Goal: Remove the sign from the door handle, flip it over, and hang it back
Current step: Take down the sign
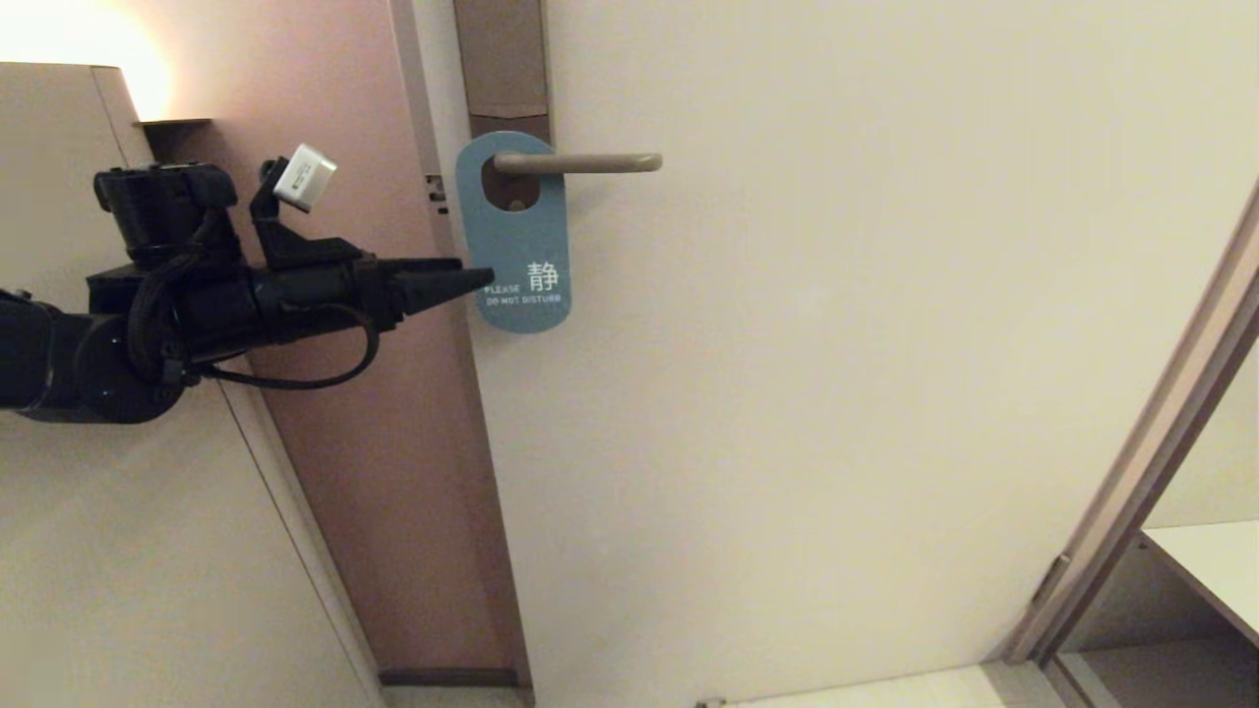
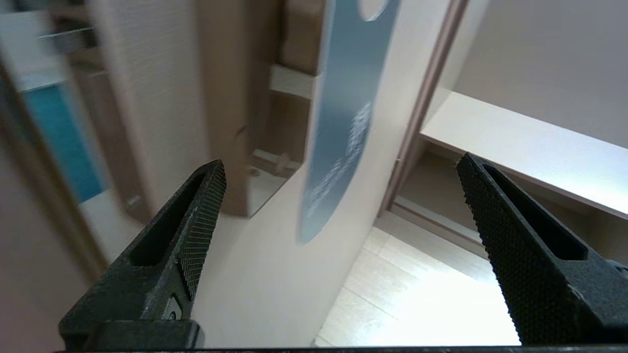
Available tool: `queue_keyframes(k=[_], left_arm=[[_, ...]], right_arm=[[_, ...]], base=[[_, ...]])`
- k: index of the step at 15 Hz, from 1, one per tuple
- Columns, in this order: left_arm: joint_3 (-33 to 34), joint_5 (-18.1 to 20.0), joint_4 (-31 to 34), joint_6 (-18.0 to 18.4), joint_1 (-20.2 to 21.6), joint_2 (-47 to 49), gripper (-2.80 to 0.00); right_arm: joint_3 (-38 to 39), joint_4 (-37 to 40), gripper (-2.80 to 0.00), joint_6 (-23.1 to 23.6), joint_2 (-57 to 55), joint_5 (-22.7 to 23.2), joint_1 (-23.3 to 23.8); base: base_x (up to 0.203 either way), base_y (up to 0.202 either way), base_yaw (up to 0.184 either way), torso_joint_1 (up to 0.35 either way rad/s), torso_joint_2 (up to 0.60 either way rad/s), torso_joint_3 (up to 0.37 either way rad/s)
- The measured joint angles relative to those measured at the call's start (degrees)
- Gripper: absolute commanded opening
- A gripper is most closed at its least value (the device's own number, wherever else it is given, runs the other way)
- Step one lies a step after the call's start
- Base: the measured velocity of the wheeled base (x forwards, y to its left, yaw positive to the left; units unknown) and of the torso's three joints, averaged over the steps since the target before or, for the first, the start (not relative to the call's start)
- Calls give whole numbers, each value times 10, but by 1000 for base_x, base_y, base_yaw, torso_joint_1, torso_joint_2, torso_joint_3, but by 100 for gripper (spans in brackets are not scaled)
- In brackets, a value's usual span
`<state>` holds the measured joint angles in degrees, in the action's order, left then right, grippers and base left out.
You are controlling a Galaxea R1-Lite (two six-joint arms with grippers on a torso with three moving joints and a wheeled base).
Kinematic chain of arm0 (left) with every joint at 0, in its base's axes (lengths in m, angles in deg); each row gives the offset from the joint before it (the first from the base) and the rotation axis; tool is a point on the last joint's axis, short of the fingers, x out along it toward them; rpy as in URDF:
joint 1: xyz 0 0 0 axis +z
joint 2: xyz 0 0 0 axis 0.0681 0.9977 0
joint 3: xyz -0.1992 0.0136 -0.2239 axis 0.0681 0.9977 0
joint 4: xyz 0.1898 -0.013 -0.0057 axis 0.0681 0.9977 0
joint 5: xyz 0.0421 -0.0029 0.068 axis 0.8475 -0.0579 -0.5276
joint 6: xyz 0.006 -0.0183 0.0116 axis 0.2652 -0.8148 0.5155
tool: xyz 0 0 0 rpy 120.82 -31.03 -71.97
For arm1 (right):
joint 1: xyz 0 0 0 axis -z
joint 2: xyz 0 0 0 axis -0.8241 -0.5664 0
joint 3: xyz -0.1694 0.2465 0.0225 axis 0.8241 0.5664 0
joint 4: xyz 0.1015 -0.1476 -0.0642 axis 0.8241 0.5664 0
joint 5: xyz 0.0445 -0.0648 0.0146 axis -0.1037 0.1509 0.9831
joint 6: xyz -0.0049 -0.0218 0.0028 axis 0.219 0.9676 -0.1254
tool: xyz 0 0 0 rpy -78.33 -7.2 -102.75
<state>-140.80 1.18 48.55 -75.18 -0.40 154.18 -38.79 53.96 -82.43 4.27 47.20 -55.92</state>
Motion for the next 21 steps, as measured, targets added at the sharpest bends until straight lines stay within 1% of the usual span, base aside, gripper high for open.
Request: queue_keyframes(k=[5,11,19,21], left_arm=[[-14,0,0,0,-26,7,0],[-20,0,0,0,-33,10,0],[-51,0,1,0,-56,28,0],[-57,7,1,0,-58,35,0]], right_arm=[[0,0,-280,0,0,0,0],[0,0,-280,0,0,0,0],[0,0,-280,0,0,0,0],[0,0,-280,0,0,0,0]], base=[[0,0,0,0,0,0],[0,0,0,0,0,0],[0,0,0,0,0,0],[0,0,0,0,0,0]])
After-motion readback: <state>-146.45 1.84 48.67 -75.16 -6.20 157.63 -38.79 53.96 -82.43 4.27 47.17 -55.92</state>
